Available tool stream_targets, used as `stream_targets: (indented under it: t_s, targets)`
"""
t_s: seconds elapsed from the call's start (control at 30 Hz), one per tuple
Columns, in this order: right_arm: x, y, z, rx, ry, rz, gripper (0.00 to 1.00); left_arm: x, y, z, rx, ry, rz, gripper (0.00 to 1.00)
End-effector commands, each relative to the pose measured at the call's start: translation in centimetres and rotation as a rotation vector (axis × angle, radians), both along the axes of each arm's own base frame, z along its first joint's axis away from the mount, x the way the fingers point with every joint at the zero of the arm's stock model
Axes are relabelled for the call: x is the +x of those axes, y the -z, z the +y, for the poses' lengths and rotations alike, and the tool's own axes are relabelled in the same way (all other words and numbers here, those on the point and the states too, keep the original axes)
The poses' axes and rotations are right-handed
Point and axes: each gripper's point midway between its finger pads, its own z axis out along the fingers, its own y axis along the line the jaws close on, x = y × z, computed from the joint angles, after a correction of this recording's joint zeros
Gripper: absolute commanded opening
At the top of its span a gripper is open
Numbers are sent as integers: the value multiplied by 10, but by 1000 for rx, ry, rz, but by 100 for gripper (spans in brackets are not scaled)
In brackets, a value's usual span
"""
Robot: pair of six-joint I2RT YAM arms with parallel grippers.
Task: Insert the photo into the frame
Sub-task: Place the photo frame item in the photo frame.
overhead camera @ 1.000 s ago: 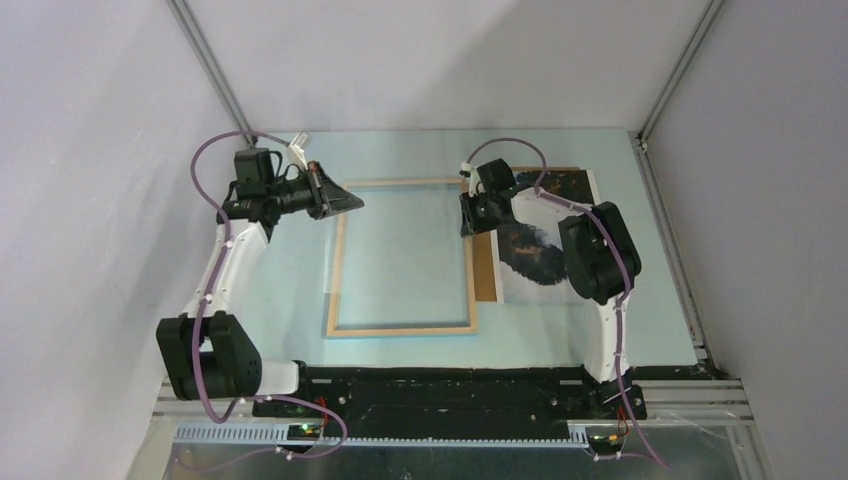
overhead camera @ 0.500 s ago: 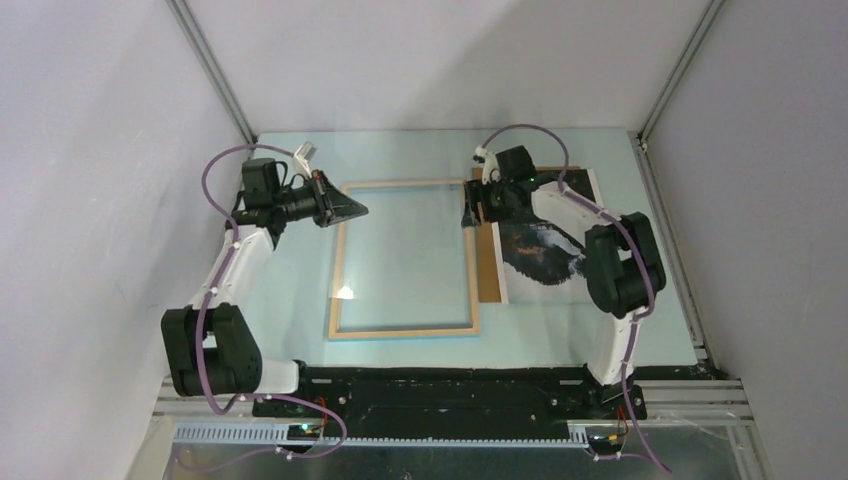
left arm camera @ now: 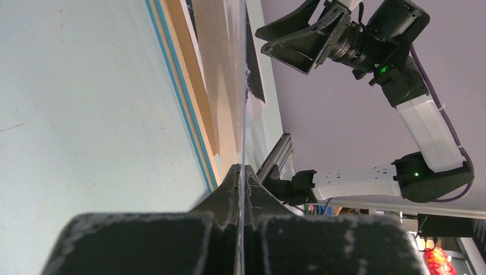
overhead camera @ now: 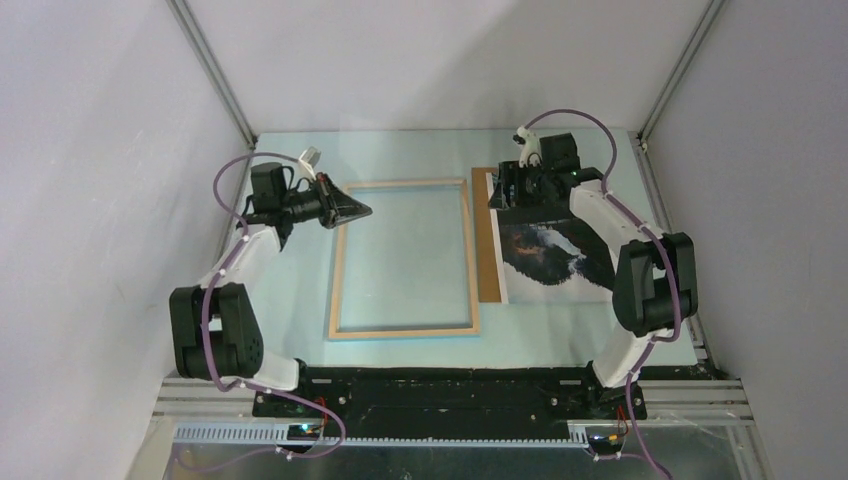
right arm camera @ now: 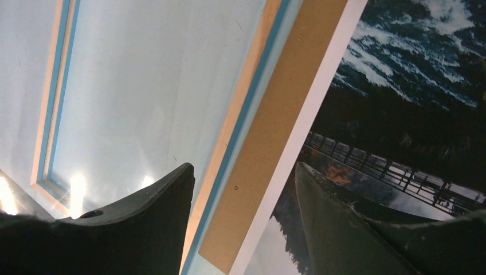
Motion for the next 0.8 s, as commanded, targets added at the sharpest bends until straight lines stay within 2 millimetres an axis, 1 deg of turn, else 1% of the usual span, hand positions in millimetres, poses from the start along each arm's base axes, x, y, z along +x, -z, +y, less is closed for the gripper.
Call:
stream_targets:
  t_s: [0.0, 0.13, 0.4, 0.5, 0.77]
  targets:
    - [-11, -14, -4, 28, -12, -12, 69, 4, 2, -5, -9, 42, -35, 0]
    - [-15, -7, -7, 19, -9, -2, 68, 7, 16, -9, -6, 63, -8, 0]
    - [-19, 1, -4, 13, -16, 9, 68, 8, 37, -18, -3, 104, 37, 0]
    - [-20, 3, -3, 11, -20, 12, 68, 10, 41, -18, -3, 108, 45, 0]
    - [-20, 5, -2, 12, -20, 15, 67, 9, 43, -19, -4, 114, 44, 0]
